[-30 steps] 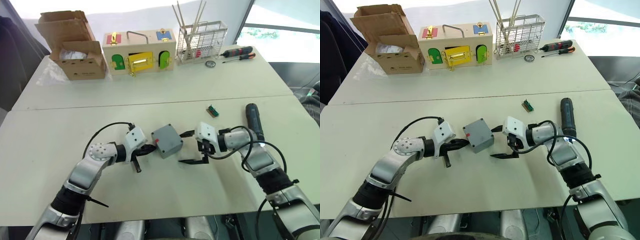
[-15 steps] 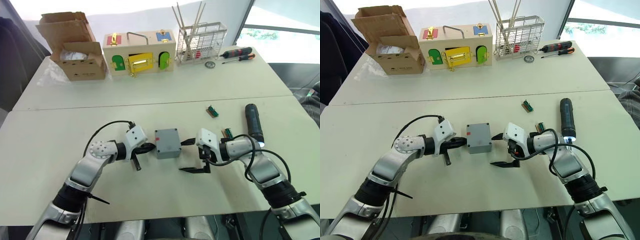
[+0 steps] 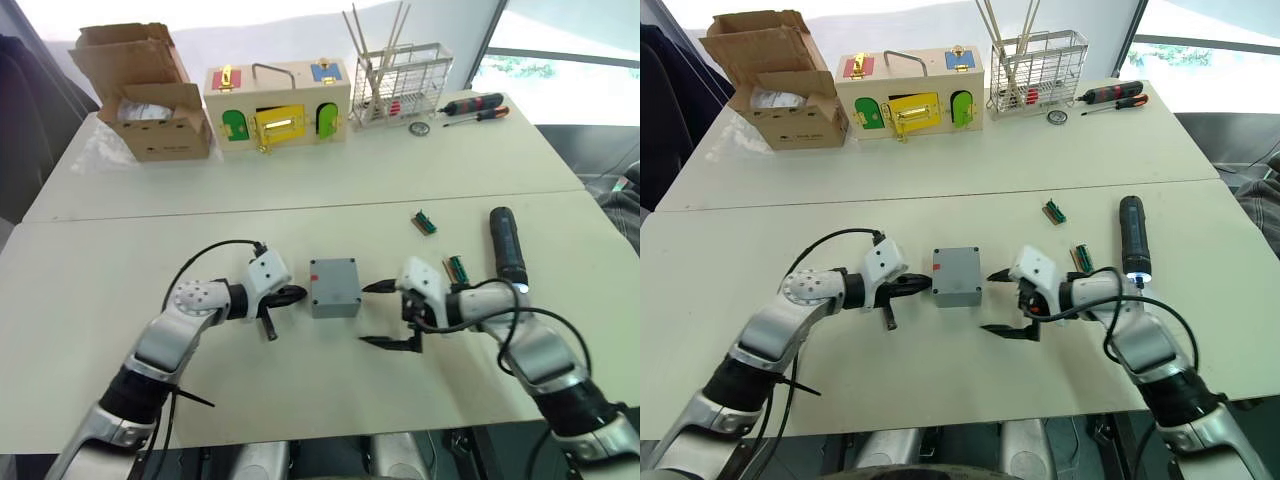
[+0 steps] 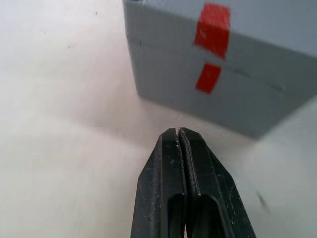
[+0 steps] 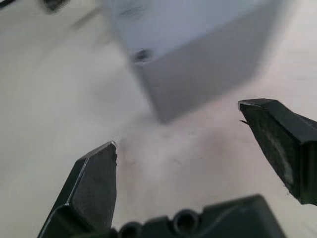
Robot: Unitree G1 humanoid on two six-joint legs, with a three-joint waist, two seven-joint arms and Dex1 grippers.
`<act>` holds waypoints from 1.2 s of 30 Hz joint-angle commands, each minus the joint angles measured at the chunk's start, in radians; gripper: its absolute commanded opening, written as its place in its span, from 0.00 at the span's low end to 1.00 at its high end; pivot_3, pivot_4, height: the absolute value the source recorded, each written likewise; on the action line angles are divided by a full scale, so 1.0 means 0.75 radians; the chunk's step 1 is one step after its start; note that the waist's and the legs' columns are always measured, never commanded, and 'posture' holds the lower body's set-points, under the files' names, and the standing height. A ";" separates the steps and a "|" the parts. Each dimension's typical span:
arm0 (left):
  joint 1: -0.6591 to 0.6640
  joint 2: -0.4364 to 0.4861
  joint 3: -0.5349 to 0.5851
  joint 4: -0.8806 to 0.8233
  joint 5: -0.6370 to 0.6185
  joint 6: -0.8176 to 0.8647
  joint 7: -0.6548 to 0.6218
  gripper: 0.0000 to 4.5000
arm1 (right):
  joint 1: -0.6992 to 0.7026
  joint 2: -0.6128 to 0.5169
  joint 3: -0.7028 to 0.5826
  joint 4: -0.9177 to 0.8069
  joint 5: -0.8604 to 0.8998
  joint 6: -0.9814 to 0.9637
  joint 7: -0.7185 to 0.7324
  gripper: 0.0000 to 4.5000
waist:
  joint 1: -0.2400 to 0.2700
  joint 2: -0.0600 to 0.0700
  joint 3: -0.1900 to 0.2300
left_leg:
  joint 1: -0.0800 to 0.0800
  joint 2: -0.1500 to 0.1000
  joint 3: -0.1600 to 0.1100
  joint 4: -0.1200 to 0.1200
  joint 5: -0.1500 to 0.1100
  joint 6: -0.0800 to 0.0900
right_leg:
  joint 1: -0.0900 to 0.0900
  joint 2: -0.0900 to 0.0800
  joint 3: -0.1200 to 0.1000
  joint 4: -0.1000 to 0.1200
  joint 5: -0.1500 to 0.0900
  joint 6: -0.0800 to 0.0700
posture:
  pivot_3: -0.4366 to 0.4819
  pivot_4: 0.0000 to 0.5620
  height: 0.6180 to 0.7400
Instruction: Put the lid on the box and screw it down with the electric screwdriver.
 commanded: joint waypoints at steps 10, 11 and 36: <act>-0.202 -0.046 0.162 -0.261 -0.324 0.264 0.050 0.00 | 0.116 0.307 -0.580 -0.237 0.313 0.425 -0.647 1.00 | 0.031 0.000 0.000 | 0.000 -0.002 0.000 0.002 -0.002 0.004 | 0.003 -0.001 0.001 0.000 0.000 0.000 | 0.48 0.27 0.95; -0.205 -0.076 0.145 -0.275 -0.329 0.269 0.073 0.00 | 0.128 0.313 -0.554 -0.233 0.276 0.401 -0.682 0.95 | 0.027 0.000 0.000 | 0.001 -0.003 0.001 0.002 -0.001 0.002 | 0.003 -0.001 0.002 0.000 0.000 0.000 | 0.48 0.27 0.95; -0.107 -0.147 0.005 -0.346 -0.324 0.229 0.159 0.00 | 0.198 0.453 -0.435 -0.031 0.097 0.166 -0.985 0.62 | 0.023 0.001 -0.001 | 0.002 -0.001 0.003 0.000 0.000 0.000 | 0.000 0.001 0.003 0.003 0.000 0.000 | 0.48 0.27 0.95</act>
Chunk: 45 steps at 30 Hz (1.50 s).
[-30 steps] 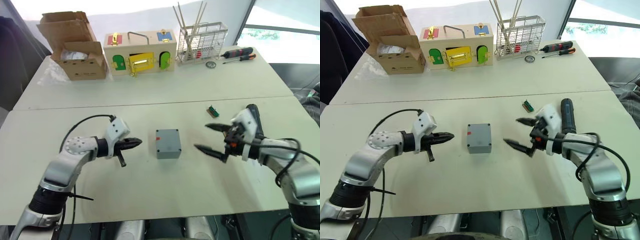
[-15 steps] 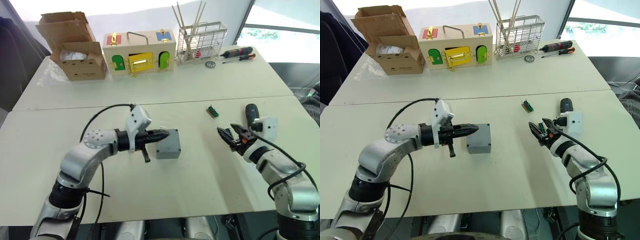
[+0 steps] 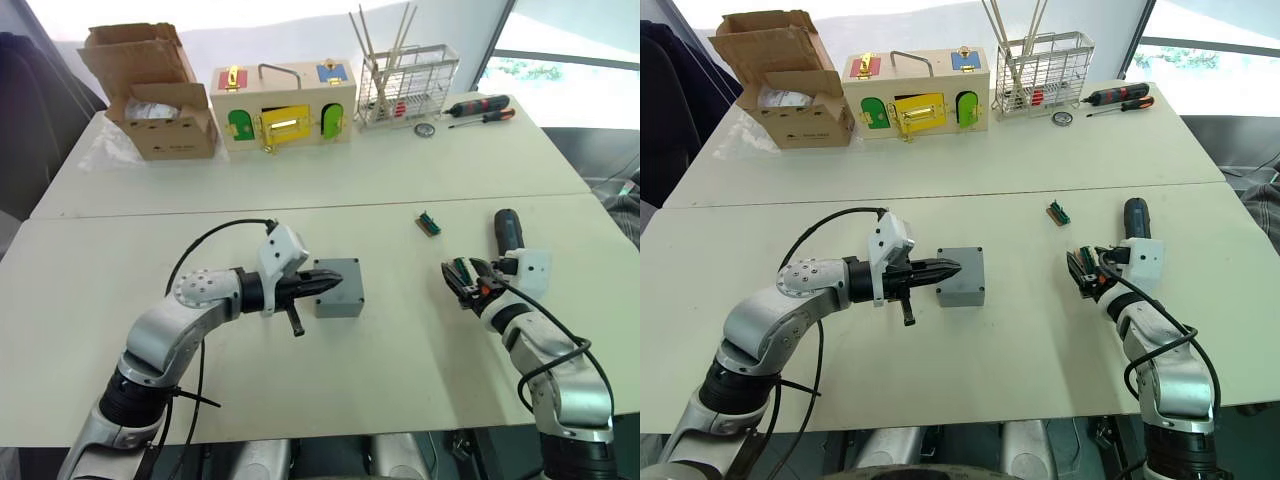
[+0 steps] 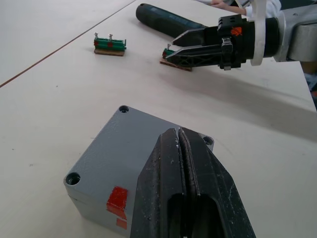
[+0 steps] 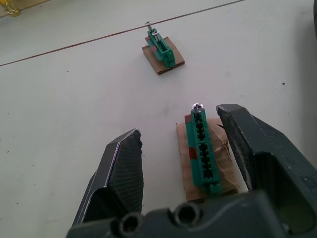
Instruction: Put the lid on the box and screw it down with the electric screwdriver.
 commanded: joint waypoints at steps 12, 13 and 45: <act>0.006 0.012 -0.016 -0.007 0.030 -0.057 0.006 0.00 | -0.081 0.039 -0.055 0.030 0.059 -0.013 -0.055 0.56 | 0.001 0.000 0.000 | 0.000 0.000 0.000 0.000 0.000 0.000 | 0.000 0.000 0.000 0.000 0.000 0.000 | 0.48 0.27 0.95; 0.009 0.013 -0.016 -0.007 0.033 -0.058 0.005 0.00 | -0.083 0.038 -0.053 0.030 0.060 -0.013 -0.057 0.50 | 0.001 0.000 0.000 | 0.000 0.000 0.000 0.000 0.000 0.000 | 0.000 0.000 0.000 0.000 0.000 0.000 | 0.48 0.27 0.95; 0.010 0.017 -0.050 0.033 0.068 -0.112 0.003 0.00 | -0.045 0.038 -0.069 0.040 0.085 -0.027 -0.088 0.76 | 0.000 0.000 0.000 | 0.000 0.000 0.000 0.000 0.000 0.000 | 0.000 0.000 0.000 0.000 0.000 0.000 | 0.48 0.27 0.95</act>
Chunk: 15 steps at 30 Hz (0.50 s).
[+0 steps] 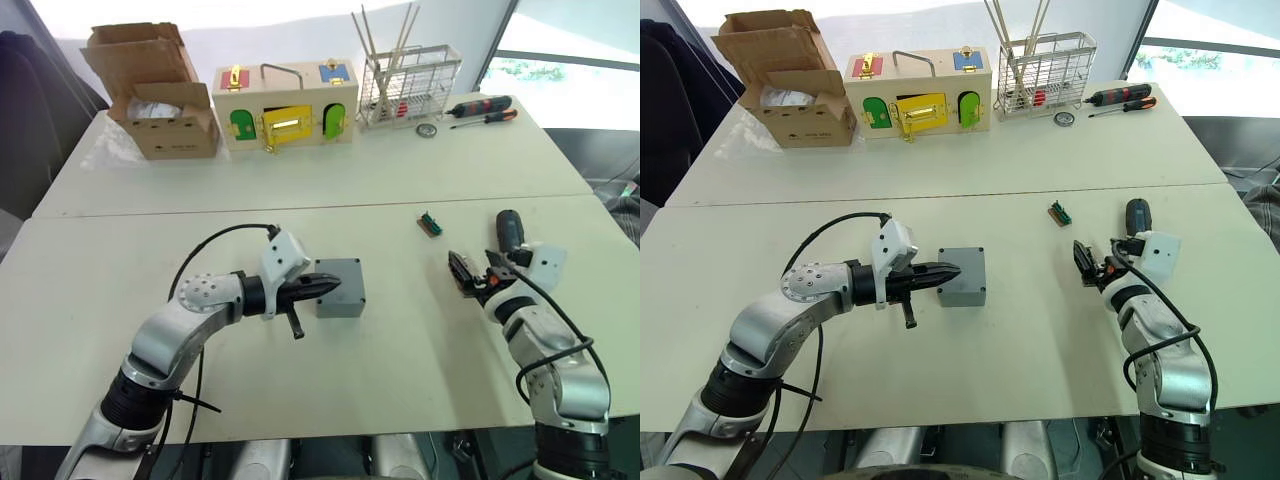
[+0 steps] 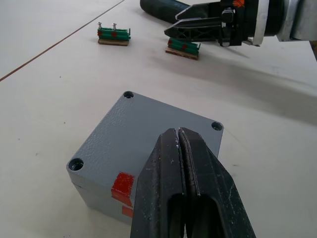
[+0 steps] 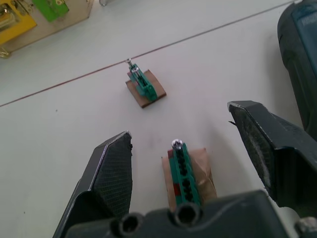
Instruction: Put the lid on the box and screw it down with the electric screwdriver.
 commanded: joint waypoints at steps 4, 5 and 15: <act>-0.012 0.002 0.001 -0.017 0.013 -0.035 -0.004 0.00 | -0.030 -0.008 -0.006 0.023 0.010 -0.005 0.017 0.76 | 0.000 0.000 0.000 | 0.000 0.000 0.000 0.000 -0.001 0.001 | 0.000 0.000 0.000 0.000 0.000 0.000 | 0.48 0.27 0.95; -0.012 0.002 0.001 -0.017 0.014 -0.035 -0.003 0.00 | -0.032 -0.010 -0.004 0.028 0.008 -0.007 0.019 0.76 | 0.001 0.000 0.000 | 0.000 0.000 0.000 0.000 -0.001 0.001 | 0.000 0.000 0.000 0.000 0.000 0.000 | 0.48 0.27 0.95; 0.004 0.009 0.003 -0.027 0.024 -0.033 -0.001 0.00 | -0.064 -0.005 0.015 0.064 -0.007 -0.028 0.020 0.01 | 0.000 0.000 0.000 | 0.000 0.000 0.000 0.000 0.000 0.000 | 0.000 0.000 0.000 0.000 0.000 0.000 | 0.48 0.27 0.95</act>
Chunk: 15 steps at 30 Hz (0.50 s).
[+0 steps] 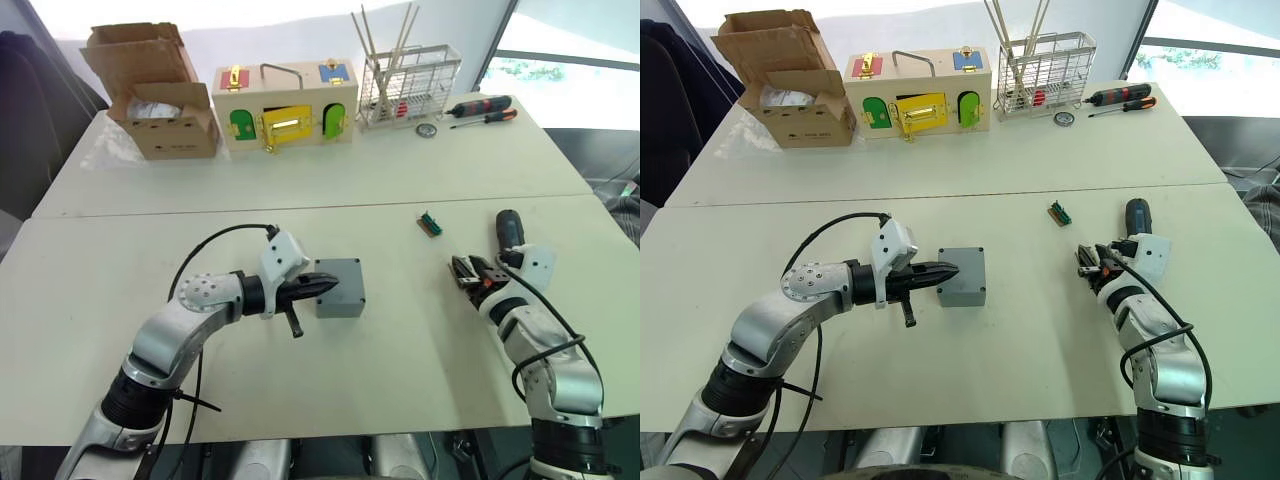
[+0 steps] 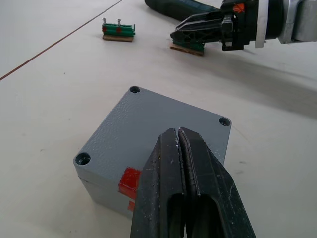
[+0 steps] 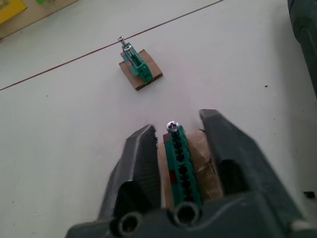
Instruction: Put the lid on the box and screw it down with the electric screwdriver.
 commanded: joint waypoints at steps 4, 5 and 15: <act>0.003 0.010 0.002 -0.029 0.006 -0.027 -0.003 0.00 | -0.006 -0.005 0.006 -0.026 -0.010 -0.025 -0.001 0.01 | -0.001 0.000 0.000 | 0.000 0.000 0.000 0.000 0.000 0.000 | 0.000 0.000 0.000 0.000 0.000 0.000 | 0.48 0.27 0.95; 0.004 0.010 0.002 -0.031 0.006 -0.026 -0.003 0.00 | -0.001 -0.002 0.001 -0.035 -0.005 -0.022 -0.004 0.01 | -0.001 0.000 0.000 | 0.000 0.000 0.000 0.000 0.000 0.000 | 0.000 0.000 0.000 0.000 0.000 0.000 | 0.48 0.27 0.95; -0.002 0.018 0.011 -0.004 0.001 -0.037 -0.017 0.00 | 0.008 0.012 -0.047 -0.158 0.072 -0.056 0.015 0.01 | 0.000 0.000 0.000 | 0.000 0.000 0.000 0.000 0.000 0.000 | 0.000 0.000 0.000 0.000 0.000 0.000 | 0.48 0.27 0.95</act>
